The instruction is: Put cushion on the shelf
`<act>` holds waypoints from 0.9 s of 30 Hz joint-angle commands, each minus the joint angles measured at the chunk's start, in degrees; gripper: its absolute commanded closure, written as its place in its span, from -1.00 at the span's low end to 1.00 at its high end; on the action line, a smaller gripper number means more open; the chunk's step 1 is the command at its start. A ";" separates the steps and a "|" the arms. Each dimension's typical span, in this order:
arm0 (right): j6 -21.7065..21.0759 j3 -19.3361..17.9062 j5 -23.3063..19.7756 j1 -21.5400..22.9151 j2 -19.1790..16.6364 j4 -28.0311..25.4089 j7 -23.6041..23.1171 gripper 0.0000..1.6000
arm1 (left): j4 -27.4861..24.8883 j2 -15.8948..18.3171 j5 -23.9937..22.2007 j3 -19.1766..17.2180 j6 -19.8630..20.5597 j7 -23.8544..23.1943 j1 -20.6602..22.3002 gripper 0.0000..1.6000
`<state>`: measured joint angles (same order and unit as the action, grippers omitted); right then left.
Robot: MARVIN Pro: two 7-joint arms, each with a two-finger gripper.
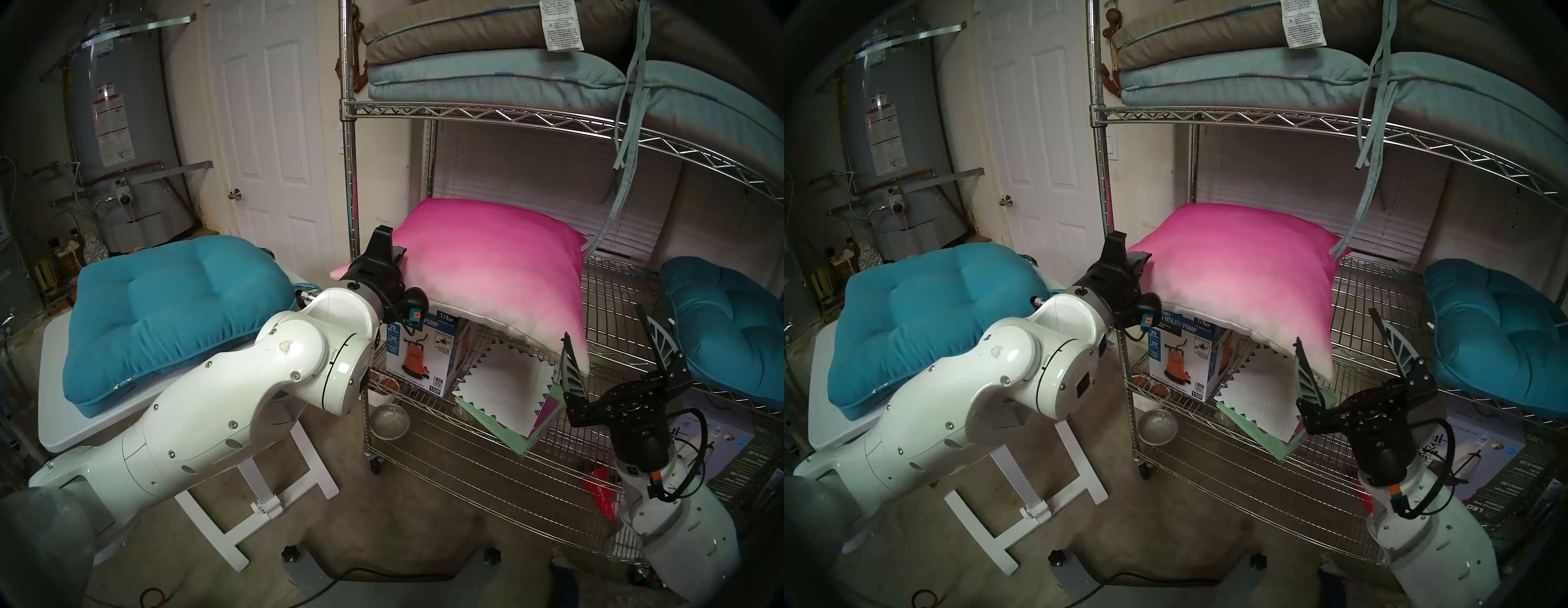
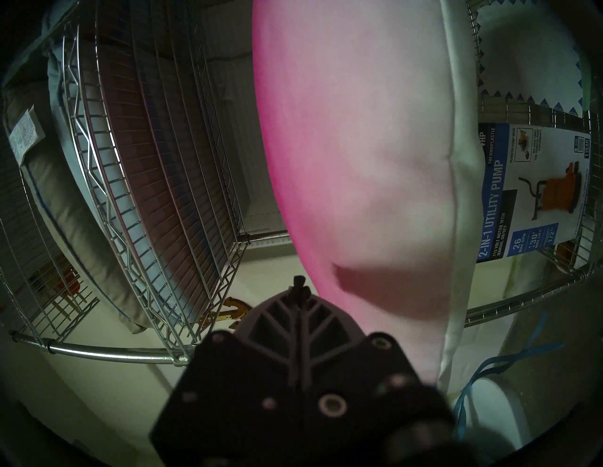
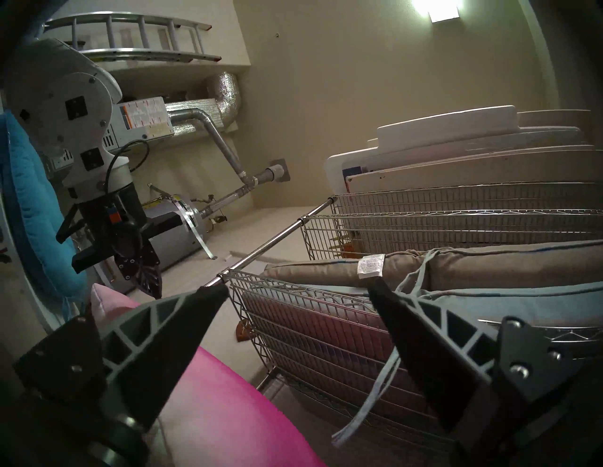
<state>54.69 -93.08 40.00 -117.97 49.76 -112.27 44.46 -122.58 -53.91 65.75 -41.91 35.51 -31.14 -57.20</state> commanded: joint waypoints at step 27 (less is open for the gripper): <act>-5.06 10.00 -1.58 21.80 5.40 9.86 -8.97 1.00 | 1.18 -0.26 -0.44 -1.65 0.31 0.80 1.35 1.00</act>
<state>49.32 -84.04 38.23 -101.65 52.71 -103.68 36.47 -122.74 -53.20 65.88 -42.36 36.11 -31.48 -57.00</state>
